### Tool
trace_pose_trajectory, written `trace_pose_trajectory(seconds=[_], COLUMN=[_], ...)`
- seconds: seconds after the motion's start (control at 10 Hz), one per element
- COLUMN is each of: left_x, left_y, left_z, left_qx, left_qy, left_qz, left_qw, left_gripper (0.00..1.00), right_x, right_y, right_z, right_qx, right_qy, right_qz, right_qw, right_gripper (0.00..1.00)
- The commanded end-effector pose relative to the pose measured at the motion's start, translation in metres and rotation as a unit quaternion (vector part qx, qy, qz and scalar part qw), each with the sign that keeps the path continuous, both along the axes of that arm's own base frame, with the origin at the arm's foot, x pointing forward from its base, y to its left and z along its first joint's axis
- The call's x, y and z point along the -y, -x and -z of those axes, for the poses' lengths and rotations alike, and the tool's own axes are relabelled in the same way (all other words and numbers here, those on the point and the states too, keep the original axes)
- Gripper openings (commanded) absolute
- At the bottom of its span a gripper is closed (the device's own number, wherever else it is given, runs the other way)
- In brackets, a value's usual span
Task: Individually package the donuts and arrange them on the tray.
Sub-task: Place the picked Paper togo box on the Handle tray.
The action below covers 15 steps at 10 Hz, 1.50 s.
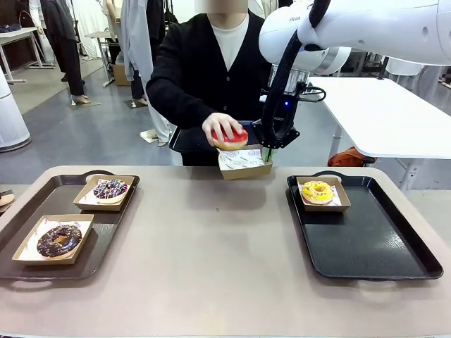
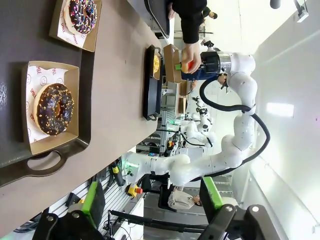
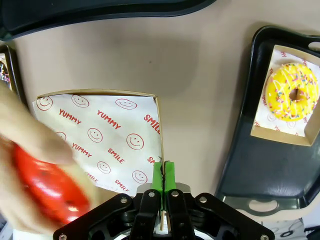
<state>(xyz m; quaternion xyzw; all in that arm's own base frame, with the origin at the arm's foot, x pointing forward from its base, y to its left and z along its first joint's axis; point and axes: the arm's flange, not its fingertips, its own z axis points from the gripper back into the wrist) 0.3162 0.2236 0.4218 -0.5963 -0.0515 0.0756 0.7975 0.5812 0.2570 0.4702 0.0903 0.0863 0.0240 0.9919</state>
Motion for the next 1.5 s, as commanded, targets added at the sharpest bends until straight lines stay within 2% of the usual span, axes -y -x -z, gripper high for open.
trace_pose_trajectory(seconds=[0.0, 1.1, 1.2, 1.4], left_x=[-0.001, -0.001, -0.001, -0.001], left_y=[0.002, 0.002, 0.002, 0.002], left_z=[0.000, 0.000, 0.000, 0.000], left_qx=[0.005, 0.005, 0.005, 0.005], left_qy=[0.004, 0.004, 0.004, 0.004], left_qz=[0.002, 0.002, 0.002, 0.002], left_qw=[1.000, 1.000, 1.000, 1.000], left_gripper=[1.00, 1.00, 1.00, 1.00], right_x=[0.001, 0.000, 0.013, 0.055], right_y=[0.000, 0.000, 0.021, 0.050], right_z=[-0.001, 0.000, -0.007, -0.024], right_qx=[0.001, 0.000, -0.010, 0.002], right_qy=[0.000, 0.000, 0.009, 0.030], right_qz=[0.001, 0.000, -0.039, -0.023], right_qw=[1.000, 1.000, 0.999, 0.999], right_gripper=[0.00, 0.01, 0.01, 0.01])
